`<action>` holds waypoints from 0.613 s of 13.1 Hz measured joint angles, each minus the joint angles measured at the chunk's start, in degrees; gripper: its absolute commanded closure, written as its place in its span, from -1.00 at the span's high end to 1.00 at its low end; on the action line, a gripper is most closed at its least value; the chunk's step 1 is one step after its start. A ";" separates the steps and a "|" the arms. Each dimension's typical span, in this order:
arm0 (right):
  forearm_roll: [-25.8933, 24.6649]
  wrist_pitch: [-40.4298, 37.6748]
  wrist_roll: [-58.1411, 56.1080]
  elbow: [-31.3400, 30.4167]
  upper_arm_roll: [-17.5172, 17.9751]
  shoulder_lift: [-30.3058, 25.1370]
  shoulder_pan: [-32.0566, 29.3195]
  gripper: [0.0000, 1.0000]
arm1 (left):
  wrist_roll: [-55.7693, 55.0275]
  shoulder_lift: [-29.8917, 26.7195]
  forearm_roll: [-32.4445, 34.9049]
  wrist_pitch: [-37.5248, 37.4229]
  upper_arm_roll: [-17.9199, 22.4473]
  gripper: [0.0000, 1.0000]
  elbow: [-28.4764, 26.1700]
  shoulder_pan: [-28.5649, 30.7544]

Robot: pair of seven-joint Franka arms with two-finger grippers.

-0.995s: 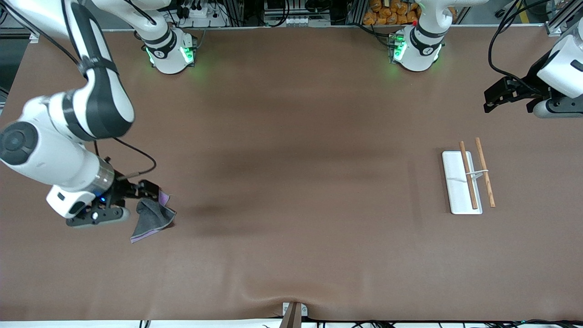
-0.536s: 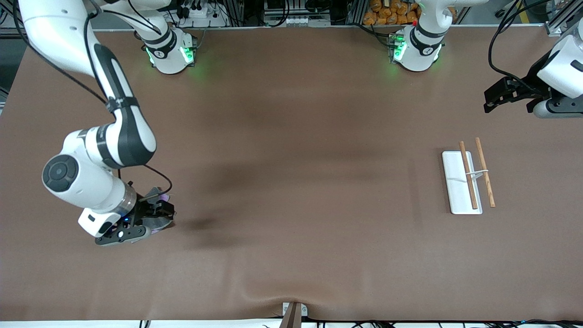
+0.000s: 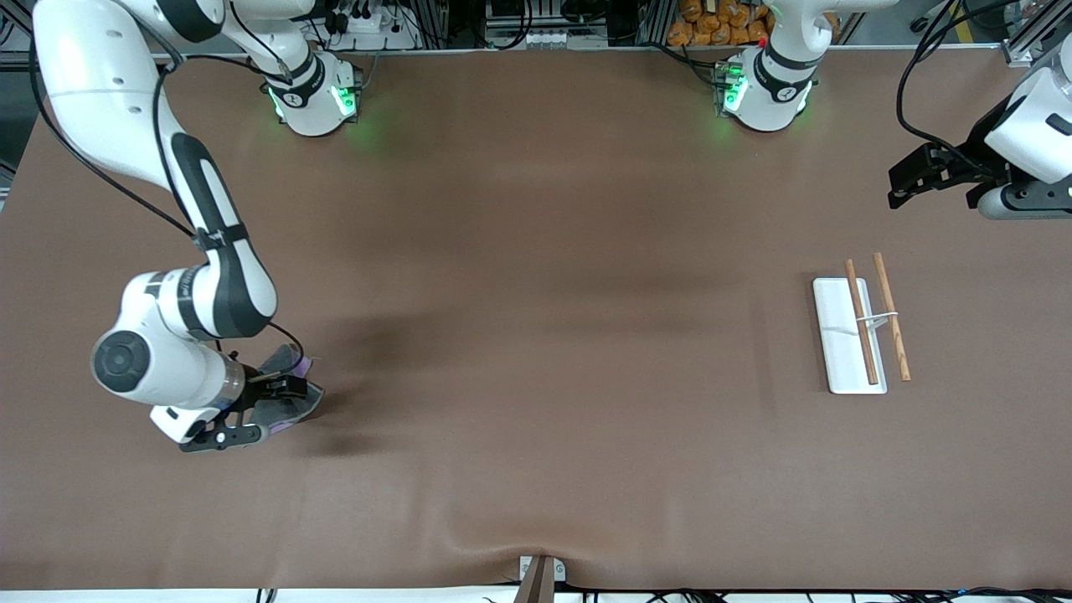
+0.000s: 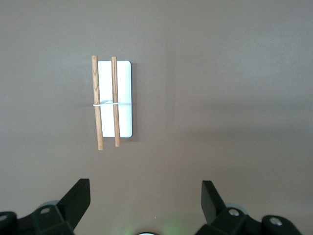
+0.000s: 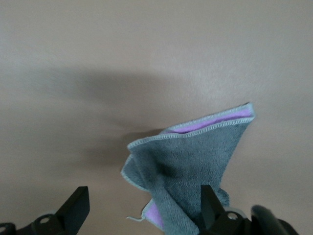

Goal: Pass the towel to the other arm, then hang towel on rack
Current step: 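Reach the right gripper down to the grey towel, then close the right gripper on the grey towel's corner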

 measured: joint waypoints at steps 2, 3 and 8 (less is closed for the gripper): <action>-1.34 0.26 2.43 0.00 0.06 1.31 0.44 0.88 | 0.00 0.02 0.00 0.00 0.00 1.00 0.00 0.00; -2.36 0.28 3.01 0.00 0.09 1.45 0.92 0.88 | 0.00 0.02 0.00 0.00 0.00 1.00 0.00 0.00; -6.24 0.28 3.93 0.01 0.02 1.80 1.81 0.57 | 0.00 0.02 0.00 0.00 0.00 1.00 0.00 0.00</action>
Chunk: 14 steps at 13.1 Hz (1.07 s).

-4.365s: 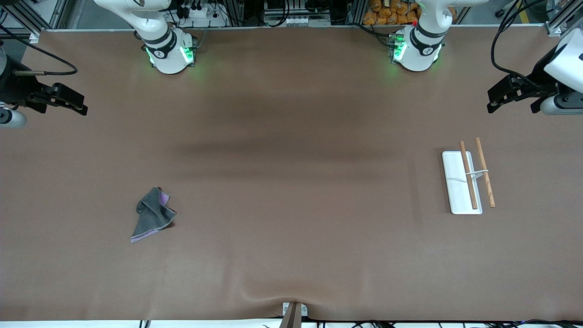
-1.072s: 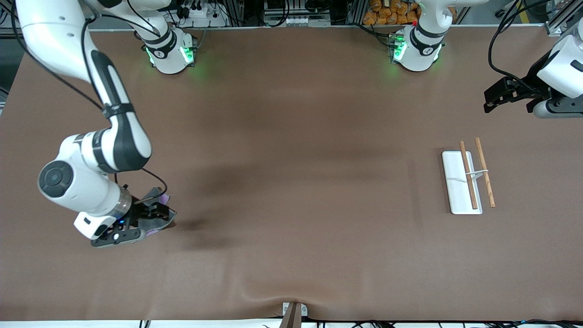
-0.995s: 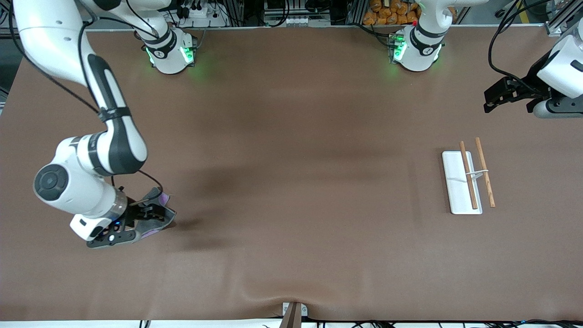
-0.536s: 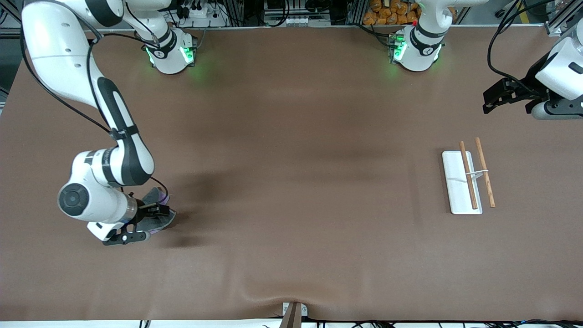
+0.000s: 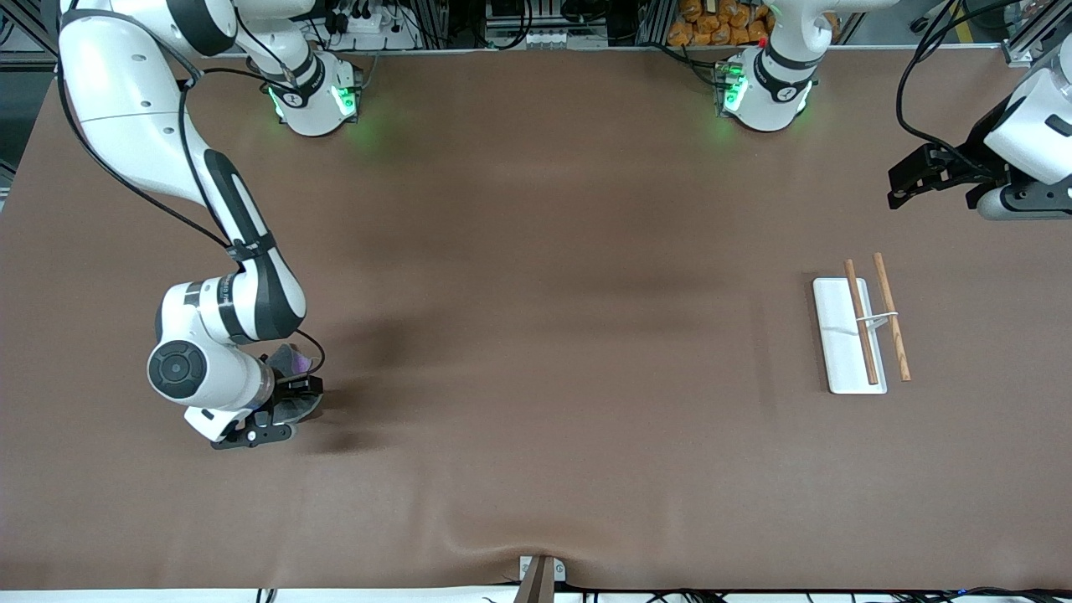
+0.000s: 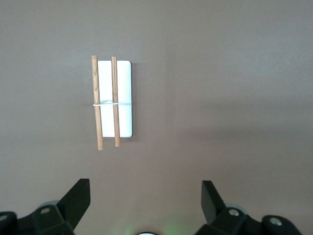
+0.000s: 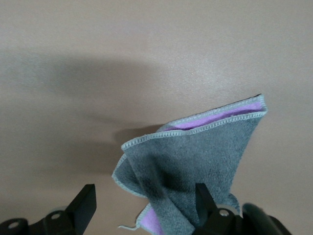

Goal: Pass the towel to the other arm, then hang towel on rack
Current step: 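Close the right gripper on the grey towel's corner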

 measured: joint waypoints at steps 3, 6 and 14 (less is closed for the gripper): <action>-0.38 -0.05 0.00 -0.01 0.00 0.33 0.01 0.21 | 0.00 0.15 0.00 0.00 -0.02 1.00 -0.01 -0.01; -0.38 -0.20 0.00 -0.34 -0.03 0.47 -0.11 0.14 | 0.00 0.55 0.00 0.00 -0.02 1.00 -0.05 -0.02; -0.38 -0.24 -1.94 -0.92 -0.02 0.59 -0.27 -1.00 | 0.00 1.78 0.00 0.31 -0.06 1.00 -0.07 -0.10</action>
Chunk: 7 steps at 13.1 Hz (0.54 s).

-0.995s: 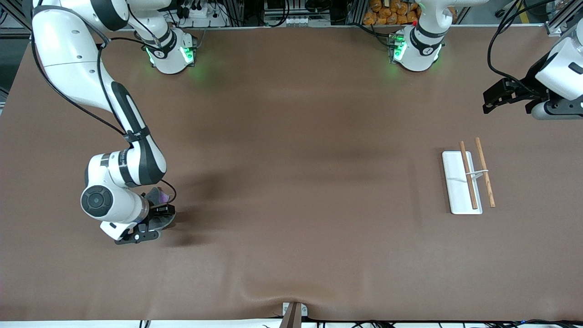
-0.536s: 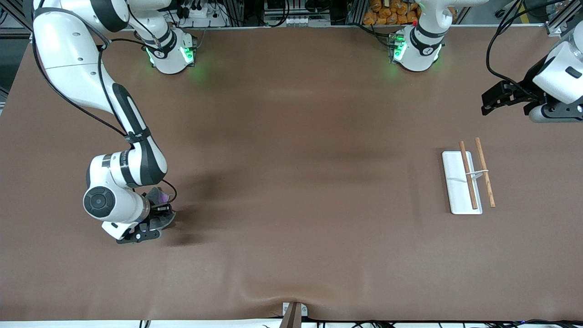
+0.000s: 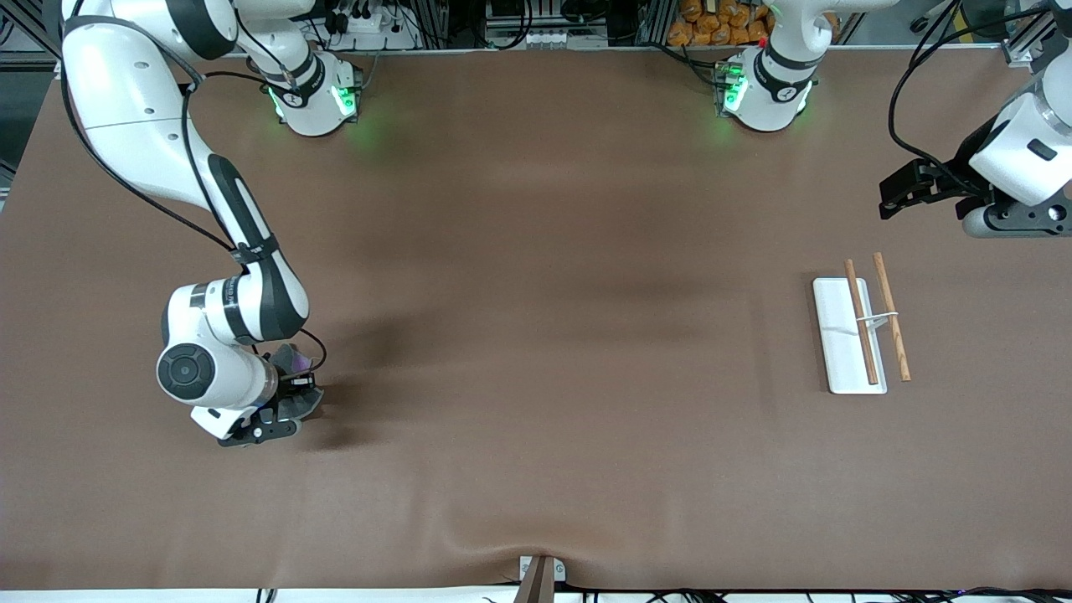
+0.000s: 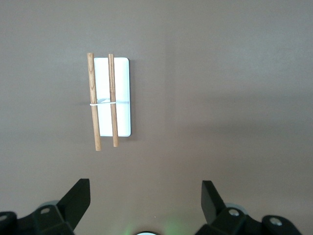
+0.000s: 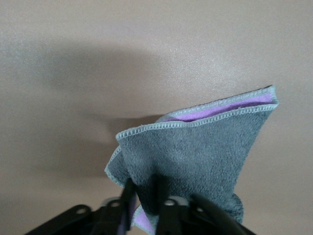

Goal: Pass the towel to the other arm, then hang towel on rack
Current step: 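Close the right gripper on the grey towel's corner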

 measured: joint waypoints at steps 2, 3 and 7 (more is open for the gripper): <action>0.21 -0.57 -0.30 0.31 0.00 -0.01 -0.21 -1.00 | 0.00 0.00 0.00 0.00 0.06 1.00 0.00 0.08; 0.94 -1.79 -0.30 0.85 0.05 -0.03 -0.20 -1.00 | 0.00 0.00 0.00 0.00 0.07 1.00 0.00 0.13; 8.22 -13.54 0.15 6.57 0.09 -0.88 -0.24 -1.00 | 0.05 0.02 0.00 0.00 0.10 1.00 -0.03 0.29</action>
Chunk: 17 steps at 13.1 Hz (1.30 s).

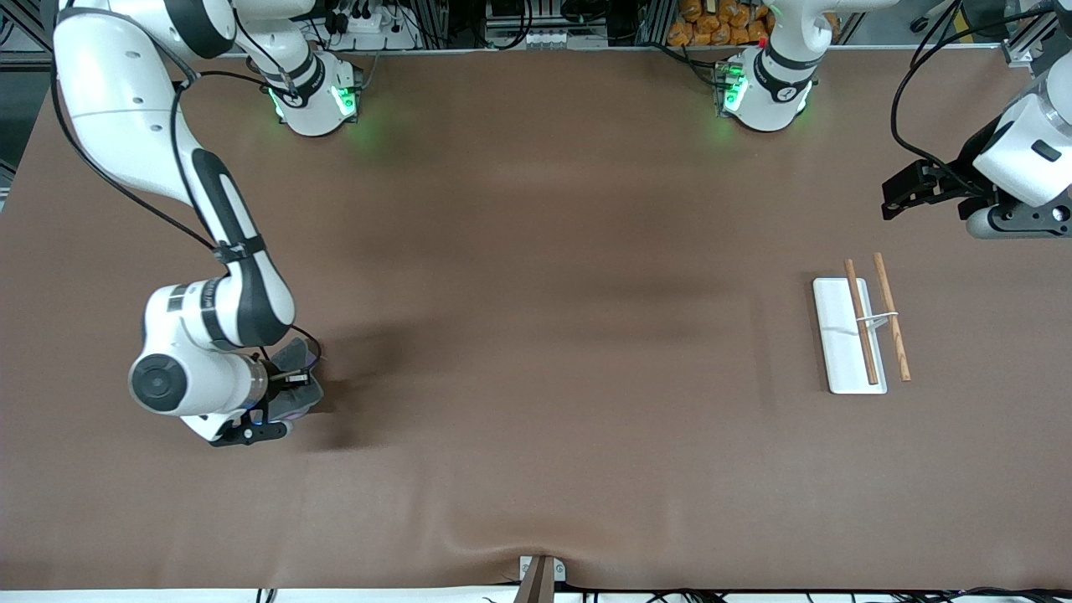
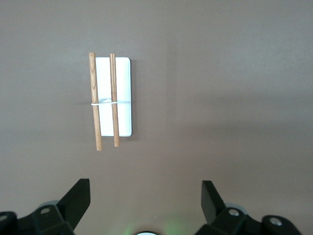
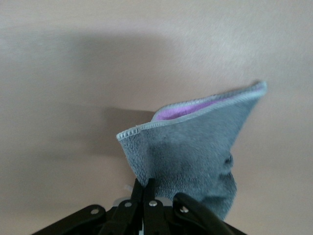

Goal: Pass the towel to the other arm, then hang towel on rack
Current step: 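Close the right gripper on the grey towel's corner, then lift the towel with the right gripper while the left gripper approaches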

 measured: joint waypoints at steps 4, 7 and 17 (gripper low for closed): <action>4.54 -10.50 8.25 3.12 0.48 -4.65 0.14 -1.00 | 0.00 0.34 0.00 1.39 0.06 1.00 -2.27 0.08; 9.45 -17.24 20.45 3.31 2.80 -9.50 1.34 -1.00 | 0.05 1.10 0.00 4.42 0.02 1.00 -4.58 0.05; 25.80 -17.15 68.96 10.35 12.30 -17.65 7.61 -1.00 | -1.05 8.86 -7.51 18.16 -0.10 1.00 -5.62 -0.49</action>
